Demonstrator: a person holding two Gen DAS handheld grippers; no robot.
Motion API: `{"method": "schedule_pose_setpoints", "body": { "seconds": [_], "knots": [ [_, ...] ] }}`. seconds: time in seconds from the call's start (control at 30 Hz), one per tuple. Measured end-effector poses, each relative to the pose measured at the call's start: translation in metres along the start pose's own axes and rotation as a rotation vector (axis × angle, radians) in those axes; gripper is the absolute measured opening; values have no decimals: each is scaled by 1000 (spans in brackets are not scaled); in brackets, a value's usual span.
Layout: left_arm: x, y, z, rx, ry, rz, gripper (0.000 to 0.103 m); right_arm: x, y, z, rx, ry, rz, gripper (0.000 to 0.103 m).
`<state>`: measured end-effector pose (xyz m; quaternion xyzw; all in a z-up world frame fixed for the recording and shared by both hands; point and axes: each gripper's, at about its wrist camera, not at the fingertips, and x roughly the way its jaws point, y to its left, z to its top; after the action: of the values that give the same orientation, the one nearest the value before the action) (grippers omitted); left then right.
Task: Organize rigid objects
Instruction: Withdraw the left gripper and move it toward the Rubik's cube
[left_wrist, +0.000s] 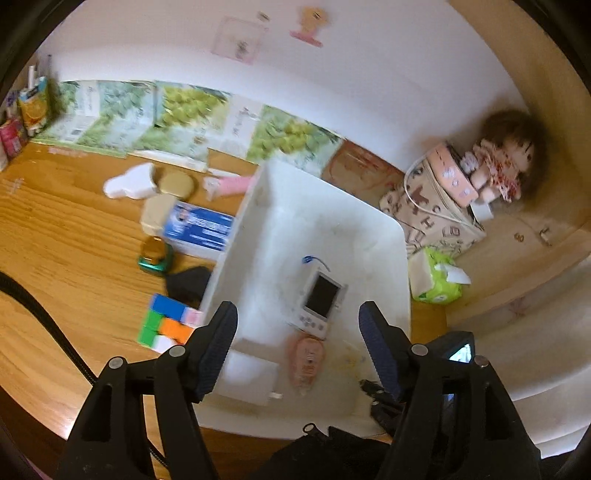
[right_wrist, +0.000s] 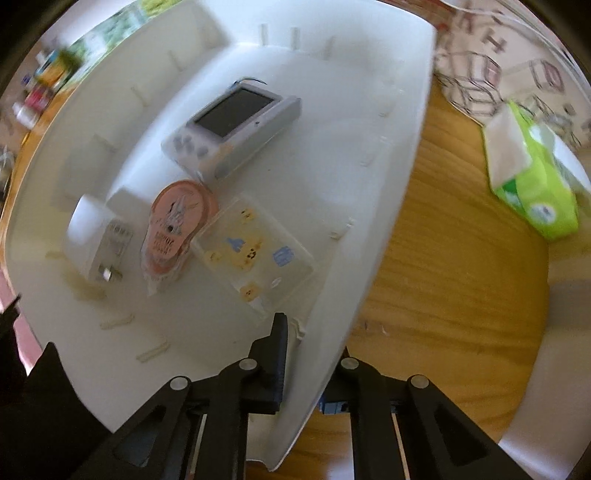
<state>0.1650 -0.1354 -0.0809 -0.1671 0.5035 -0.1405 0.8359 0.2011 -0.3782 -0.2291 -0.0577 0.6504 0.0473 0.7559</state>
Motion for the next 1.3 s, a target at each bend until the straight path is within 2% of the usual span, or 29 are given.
{"method": "schedule_pose_setpoints", "body": {
  "seconds": [0.13, 0.4, 0.67, 0.77, 0.83, 0.97, 1.1, 1.3],
  "knots": [
    [-17, 21, 4, 17, -36, 15, 72, 0, -9, -2, 116, -4, 11, 8],
    [-27, 60, 14, 58, -35, 52, 72, 2, -26, -17, 300, -28, 34, 4],
    [-17, 93, 14, 109, 58, 96, 72, 2, -46, -28, 431, -51, 0, 4],
    [-12, 101, 10, 151, 93, 104, 72, 4, -52, -32, 489, -55, 18, 5],
    [-8, 106, 8, 190, 119, 107, 72, 4, -34, -29, 518, -55, 19, 5],
    [4, 113, 6, 234, 184, 104, 72, 9, -39, -33, 579, -47, 13, 7],
    [20, 116, 7, 311, 252, 99, 72, 4, -47, -33, 636, -54, 30, 8],
    [44, 112, 1, 480, 355, 62, 72, 5, -62, -46, 709, -86, 64, 9]
  ]
}}
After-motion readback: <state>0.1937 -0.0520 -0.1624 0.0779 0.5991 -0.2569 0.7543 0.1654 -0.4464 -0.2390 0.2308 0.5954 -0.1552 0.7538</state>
